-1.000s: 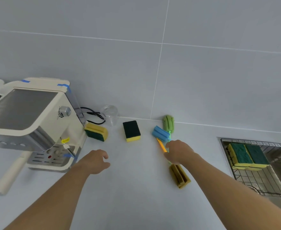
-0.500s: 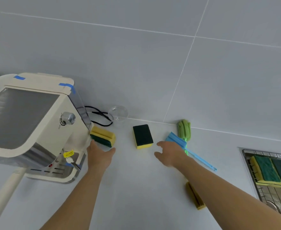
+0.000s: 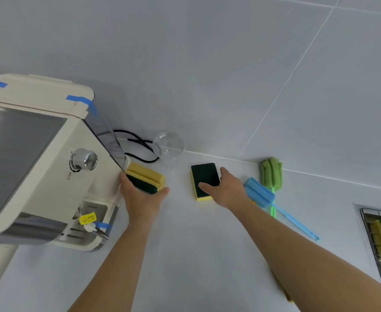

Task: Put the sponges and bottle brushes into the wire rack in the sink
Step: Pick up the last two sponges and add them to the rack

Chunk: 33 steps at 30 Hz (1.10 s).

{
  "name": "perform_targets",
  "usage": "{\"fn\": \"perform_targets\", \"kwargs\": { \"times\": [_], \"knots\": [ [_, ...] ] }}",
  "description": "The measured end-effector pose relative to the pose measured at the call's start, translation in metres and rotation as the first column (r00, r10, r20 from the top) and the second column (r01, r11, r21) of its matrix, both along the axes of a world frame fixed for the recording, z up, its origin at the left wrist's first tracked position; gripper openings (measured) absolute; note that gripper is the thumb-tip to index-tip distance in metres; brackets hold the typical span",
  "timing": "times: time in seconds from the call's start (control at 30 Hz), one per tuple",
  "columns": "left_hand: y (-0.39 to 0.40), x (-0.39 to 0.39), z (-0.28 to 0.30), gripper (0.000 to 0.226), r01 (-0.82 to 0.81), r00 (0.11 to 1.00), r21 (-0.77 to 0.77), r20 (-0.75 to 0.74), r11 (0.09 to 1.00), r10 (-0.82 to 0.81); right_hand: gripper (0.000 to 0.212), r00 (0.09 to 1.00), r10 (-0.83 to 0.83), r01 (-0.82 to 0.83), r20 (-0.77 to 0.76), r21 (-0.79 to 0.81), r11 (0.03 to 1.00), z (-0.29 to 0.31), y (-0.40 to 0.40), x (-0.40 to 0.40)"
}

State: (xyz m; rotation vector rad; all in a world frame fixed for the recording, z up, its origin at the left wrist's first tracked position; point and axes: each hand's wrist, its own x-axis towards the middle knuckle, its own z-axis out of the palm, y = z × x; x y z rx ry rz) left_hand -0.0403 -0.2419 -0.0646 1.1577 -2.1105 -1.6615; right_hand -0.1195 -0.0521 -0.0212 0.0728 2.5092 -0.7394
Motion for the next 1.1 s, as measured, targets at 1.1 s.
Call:
{"fn": "perform_targets", "kwargs": {
  "times": [1.1],
  "knots": [
    [0.010, 0.025, 0.033, 0.098, 0.461, 0.884, -0.295, 0.237, 0.837, -0.403, 0.059, 0.997, -0.083, 0.083, -0.005, -0.022, 0.996, 0.014, 0.006, 0.017]
  ]
}}
